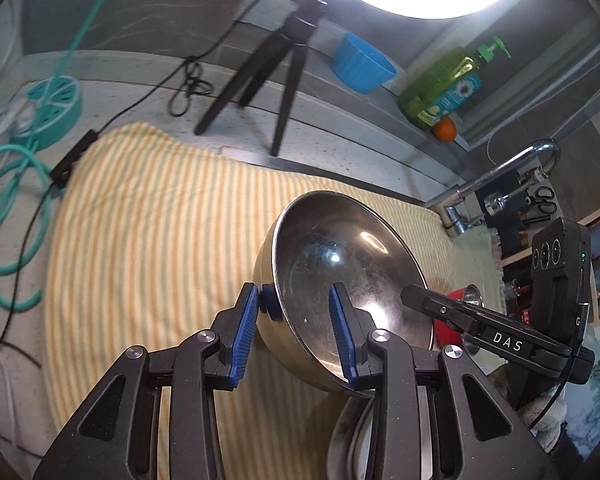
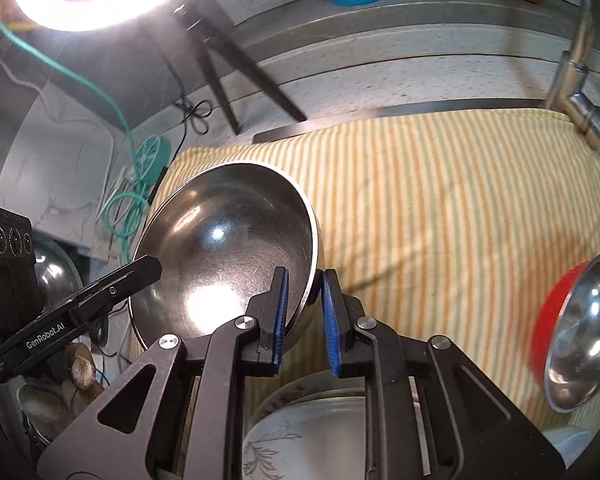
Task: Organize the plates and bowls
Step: 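Carry the silver bowl beside the plate stack and open the grippers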
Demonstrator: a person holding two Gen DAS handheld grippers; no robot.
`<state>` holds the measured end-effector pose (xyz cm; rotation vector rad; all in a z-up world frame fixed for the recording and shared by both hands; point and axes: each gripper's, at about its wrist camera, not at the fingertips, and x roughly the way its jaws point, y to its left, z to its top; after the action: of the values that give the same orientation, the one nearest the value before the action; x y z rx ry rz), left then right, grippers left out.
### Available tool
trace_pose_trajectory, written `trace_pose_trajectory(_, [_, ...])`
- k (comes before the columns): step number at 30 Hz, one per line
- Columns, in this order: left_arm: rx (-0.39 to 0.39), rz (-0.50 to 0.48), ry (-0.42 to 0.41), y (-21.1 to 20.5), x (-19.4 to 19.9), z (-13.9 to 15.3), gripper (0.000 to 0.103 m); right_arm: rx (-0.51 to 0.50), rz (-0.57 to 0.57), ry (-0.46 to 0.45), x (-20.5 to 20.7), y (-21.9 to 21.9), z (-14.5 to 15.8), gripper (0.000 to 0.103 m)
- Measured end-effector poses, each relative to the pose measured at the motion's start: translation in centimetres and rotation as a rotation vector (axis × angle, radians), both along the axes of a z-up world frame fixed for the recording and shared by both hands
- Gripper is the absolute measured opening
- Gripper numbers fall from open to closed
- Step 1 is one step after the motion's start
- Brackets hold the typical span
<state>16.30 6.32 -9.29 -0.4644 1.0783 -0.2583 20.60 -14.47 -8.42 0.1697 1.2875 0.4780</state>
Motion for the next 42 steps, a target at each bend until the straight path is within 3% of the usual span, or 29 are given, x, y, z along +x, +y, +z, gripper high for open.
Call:
trace_pose_trajectory(9, [0.002, 0.081, 0.029, 3.1, -3.0, -1.2, 0.033, -0.009, 0.093, 0.014, -1.7, 4.2, -1.1, 0.017])
trace_pose_trajectory(18, [-0.041, 0.117, 0.061, 4.6, -4.7, -2.5, 0.033, -0.004, 0.132, 0.043, -2.6, 5.1, -1.7, 0.017])
trace_pose_trajectory(24, [-0.024, 0.120, 0.043, 4.9, -5.0, -1.9, 0.033, -0.018, 0.149, 0.020, -2.9, 5.1, -1.2, 0.018])
trace_pose_trajectory(26, [-0.018, 0.124, 0.038, 5.0, -4.9, -1.7, 0.036, -0.020, 0.149, 0.012, -3.0, 5.0, -1.0, 0.022])
trace_pose_trajectory(30, [-0.009, 0.129, 0.026, 5.2, -5.2, -1.2, 0.036, -0.014, 0.131, -0.005, -3.2, 4.4, -0.4, 0.048])
trace_pose_trajectory(35, [-0.003, 0.127, 0.010, 5.1, -5.7, -0.5, 0.036, 0.012, 0.116, -0.019, -3.6, 3.6, 0.5, 0.050])
trace_pose_trajectory(42, [-0.013, 0.118, -0.034, 4.4, -6.7, 1.3, 0.038, 0.041, 0.092, -0.069, -5.2, 2.1, 2.7, 0.060])
